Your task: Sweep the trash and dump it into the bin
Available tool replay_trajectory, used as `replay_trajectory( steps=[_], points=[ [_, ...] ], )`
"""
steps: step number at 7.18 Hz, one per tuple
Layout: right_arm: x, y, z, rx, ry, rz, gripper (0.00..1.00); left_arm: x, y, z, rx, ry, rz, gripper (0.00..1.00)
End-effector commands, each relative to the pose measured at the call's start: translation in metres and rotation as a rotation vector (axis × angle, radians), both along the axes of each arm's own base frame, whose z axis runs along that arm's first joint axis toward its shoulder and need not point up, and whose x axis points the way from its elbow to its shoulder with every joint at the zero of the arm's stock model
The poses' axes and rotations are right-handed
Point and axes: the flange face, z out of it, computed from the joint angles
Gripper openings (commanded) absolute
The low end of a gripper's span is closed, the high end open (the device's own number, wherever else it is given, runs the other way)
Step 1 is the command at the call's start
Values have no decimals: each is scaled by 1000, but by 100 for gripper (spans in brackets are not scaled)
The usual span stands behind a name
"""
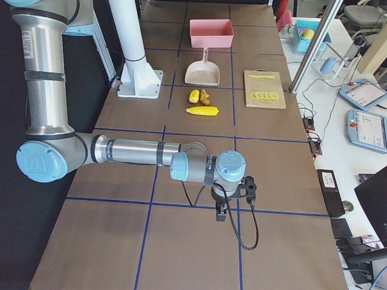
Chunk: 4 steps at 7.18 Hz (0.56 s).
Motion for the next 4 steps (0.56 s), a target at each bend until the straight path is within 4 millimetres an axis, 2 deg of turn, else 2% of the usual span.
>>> replay_trajectory(
  steps=[1, 2, 3, 4],
  points=[
    [-6, -5, -15, 23, -6, -5, 100, 21, -17, -27, 98, 4, 36, 100],
    [-25, -8, -17, 29, -3, -43, 100, 74, -48, -67, 154, 15, 122, 100],
    [-31, -8, -32, 51, -28, -49, 100, 137, -70, -99, 152, 39, 173, 100],
    [-36, -7, -43, 28, -83, -16, 100, 183, -77, -128, 194, 58, 236, 100]
  ],
)
